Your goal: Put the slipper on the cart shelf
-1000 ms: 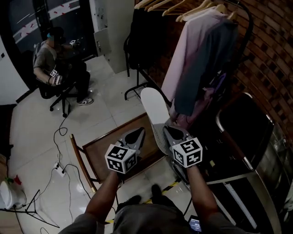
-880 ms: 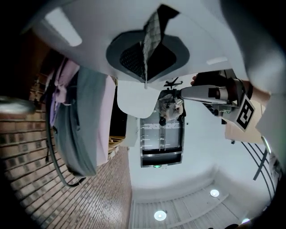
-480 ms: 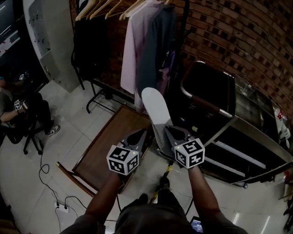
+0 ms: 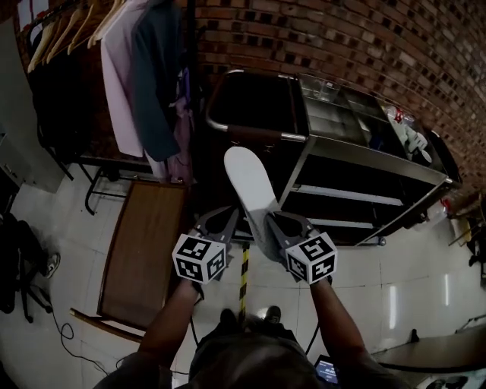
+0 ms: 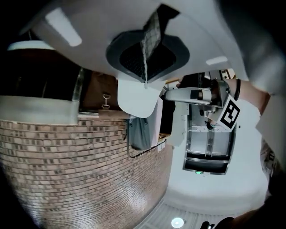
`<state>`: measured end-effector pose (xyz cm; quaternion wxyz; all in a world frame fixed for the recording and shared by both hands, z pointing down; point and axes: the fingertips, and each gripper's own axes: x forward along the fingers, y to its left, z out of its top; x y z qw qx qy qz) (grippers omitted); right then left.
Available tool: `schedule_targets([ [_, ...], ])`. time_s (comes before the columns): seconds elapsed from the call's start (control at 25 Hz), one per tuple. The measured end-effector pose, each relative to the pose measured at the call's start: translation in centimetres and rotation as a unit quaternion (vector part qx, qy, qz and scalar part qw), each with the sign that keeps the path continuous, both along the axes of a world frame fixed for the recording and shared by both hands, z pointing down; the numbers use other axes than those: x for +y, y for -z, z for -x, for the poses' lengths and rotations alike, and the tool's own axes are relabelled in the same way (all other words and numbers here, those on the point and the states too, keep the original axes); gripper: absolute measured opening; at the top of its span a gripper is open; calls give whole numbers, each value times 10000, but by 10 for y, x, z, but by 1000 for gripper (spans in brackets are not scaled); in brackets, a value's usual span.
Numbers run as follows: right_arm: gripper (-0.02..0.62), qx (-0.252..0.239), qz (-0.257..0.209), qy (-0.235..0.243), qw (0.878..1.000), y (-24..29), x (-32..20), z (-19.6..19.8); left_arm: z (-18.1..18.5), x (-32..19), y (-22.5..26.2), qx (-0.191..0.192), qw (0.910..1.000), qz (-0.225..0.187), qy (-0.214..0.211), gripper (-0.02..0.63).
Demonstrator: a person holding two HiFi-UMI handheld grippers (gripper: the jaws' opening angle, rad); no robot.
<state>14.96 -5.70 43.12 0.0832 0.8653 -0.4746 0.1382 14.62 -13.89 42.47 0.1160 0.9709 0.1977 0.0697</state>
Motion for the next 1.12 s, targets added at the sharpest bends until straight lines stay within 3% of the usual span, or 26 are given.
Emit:
schedule_targets([
  [0.24,10,-97,44,-879,9961,-14,107,5,-11,99,-15,-139,9971,-95,-747,6],
  [0.48,10,-200,-32,-1536,9879,-20,209,9,-13,192,-17,-160,9924,-190,-1206,6],
  [0.8,10,-276,-163,-1847,9823,-21,308,5,-18,292,-16,-187,9883,-289,-1488,6],
  [1.12,9,-429,-170,-1959,9795,-25,405,-15,-41,377,-12,-240,9891,-294,-1420,6],
])
